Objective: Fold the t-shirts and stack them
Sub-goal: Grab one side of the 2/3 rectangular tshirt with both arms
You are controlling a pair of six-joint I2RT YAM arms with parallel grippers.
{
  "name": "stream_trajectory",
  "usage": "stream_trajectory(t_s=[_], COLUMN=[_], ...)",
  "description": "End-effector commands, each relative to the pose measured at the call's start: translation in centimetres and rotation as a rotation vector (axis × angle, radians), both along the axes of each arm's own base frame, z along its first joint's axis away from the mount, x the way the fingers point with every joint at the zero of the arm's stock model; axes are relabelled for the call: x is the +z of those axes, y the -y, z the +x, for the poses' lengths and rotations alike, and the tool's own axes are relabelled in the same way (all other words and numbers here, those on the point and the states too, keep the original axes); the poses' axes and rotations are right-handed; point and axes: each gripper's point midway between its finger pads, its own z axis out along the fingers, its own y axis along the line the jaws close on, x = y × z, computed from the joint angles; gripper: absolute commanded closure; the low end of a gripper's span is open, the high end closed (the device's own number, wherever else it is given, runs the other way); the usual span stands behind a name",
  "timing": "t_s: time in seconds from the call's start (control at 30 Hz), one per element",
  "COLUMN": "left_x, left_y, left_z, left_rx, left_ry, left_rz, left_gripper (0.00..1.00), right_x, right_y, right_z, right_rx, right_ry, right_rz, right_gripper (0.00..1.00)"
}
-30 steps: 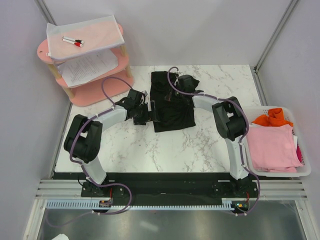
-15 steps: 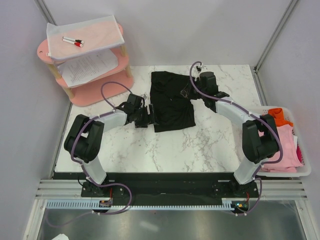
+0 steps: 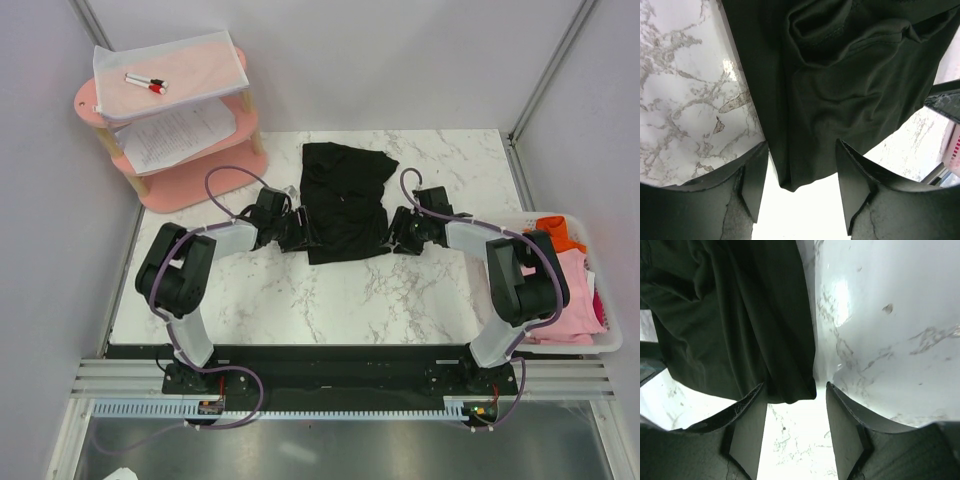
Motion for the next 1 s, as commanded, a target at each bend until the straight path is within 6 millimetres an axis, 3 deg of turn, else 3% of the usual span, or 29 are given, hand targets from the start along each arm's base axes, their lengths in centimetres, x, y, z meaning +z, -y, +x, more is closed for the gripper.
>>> stream_trajectory(t_s=[0.0, 0.17, 0.23, 0.27, 0.33, 0.4, 0.5, 0.53, 0.77, 0.87, 0.97], left_x=[-2.9, -3.1, -3.1, -3.1, -2.9, -2.6, -2.7, -1.9, -0.8, 0.5, 2.5], left_y=[-0.6, -0.4, -0.3, -0.3, -0.5, -0.9, -1.5, -1.4, -2.3, -2.4, -2.6], left_z=[-2.0, -1.9, -1.9, -2.0, -2.2, -2.6, -4.2, -4.6, -11.1, -13.2, -13.6], left_rx=[0.010, 0.004, -0.001, -0.002, 0.001, 0.008, 0.013, 0.010, -0.042, -0.071, -0.081], left_ry=[-0.102, -0.107, -0.109, -0.110, -0.111, -0.112, -0.147, -0.140, -0.207, -0.208, -0.171], left_rz=[0.039, 0.039, 0.033, 0.034, 0.039, 0.049, 0.059, 0.047, 0.047, 0.033, 0.015], left_gripper=[0.38, 0.56, 0.71, 0.78, 0.96, 0.98, 0.98, 0.98, 0.98, 0.98, 0.98], right_x=[0.2, -0.4, -0.8, -0.9, -1.2, -1.7, -1.8, -1.9, -1.7, -0.1, 3.2], right_y=[-1.4, -2.2, -2.5, -2.6, -2.6, -2.4, -2.1, -2.2, -3.9, -4.6, -4.9], right_z=[-0.6, -1.1, -1.2, -1.5, -2.0, -3.1, -5.3, -6.0, -13.6, -15.1, -14.6], right_rx=[0.009, 0.010, 0.012, 0.016, 0.020, 0.023, 0.034, 0.041, 0.126, 0.149, 0.145], right_ry=[-0.002, -0.017, -0.024, -0.033, -0.048, -0.067, -0.092, -0.100, -0.151, -0.112, -0.013], right_rz=[0.096, 0.157, 0.175, 0.182, 0.187, 0.184, 0.174, 0.174, 0.187, 0.205, 0.245], right_gripper=[0.42, 0.43, 0.57, 0.73, 0.88, 0.98, 0.99, 1.00, 1.00, 1.00, 1.00])
